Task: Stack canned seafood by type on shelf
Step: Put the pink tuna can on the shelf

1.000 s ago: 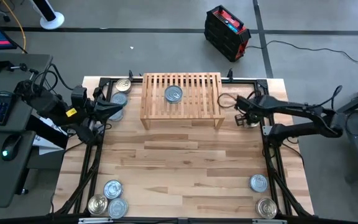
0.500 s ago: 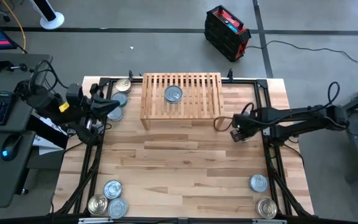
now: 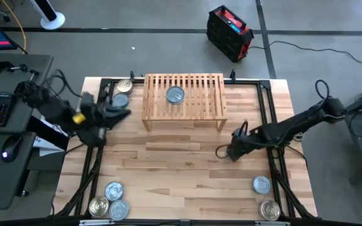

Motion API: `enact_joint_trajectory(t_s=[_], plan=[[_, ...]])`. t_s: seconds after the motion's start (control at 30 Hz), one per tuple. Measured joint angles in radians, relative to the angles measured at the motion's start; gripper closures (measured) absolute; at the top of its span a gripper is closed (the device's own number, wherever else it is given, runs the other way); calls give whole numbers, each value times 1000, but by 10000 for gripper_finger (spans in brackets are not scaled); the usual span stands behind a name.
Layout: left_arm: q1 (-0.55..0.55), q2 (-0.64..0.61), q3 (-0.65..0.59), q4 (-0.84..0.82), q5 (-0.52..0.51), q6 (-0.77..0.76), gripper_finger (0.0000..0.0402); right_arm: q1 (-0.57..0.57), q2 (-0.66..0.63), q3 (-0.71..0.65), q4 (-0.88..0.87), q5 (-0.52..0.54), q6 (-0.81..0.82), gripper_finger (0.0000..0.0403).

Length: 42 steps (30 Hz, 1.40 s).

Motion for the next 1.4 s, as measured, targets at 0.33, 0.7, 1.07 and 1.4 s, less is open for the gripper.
enact_joint_trajectory(t_s=[0.33, 0.7, 1.07, 1.4], plan=[[24, 271, -16, -117, 13, -391, 401, 105, 282, 52, 557, 1, -103, 403], [32, 384, -388, 246, 116, -701, 401, 113, 411, 435, 464, 48, -451, 403], [120, 640, -458, 570, 350, -472, 401, 263, 411, 554, -45, 46, -27, 372], [225, 973, -159, 572, 583, -206, 401, 322, 500, 554, -91, -138, -69, 218]])
